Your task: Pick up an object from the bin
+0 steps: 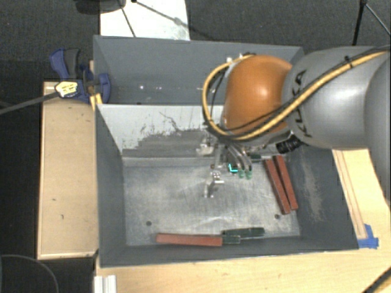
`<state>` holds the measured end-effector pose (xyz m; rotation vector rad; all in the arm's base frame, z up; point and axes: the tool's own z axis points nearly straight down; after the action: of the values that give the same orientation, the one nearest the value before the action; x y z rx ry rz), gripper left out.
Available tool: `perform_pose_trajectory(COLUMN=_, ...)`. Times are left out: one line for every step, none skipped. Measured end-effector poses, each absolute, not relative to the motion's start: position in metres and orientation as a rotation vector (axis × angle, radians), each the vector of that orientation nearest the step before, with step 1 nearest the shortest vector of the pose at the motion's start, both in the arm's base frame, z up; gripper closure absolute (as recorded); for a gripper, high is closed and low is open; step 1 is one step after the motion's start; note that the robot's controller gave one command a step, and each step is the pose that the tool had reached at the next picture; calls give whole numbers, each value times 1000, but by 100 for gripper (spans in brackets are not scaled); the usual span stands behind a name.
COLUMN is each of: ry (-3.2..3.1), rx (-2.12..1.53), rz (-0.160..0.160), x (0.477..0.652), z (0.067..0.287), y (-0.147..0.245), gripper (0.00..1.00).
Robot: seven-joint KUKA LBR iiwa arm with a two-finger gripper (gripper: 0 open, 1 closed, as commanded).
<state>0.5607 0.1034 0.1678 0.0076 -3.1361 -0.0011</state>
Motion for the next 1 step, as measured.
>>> perform_pose_trajectory(ry=-3144, rx=5, rz=-2, x=562, z=172, y=103, gripper=0)
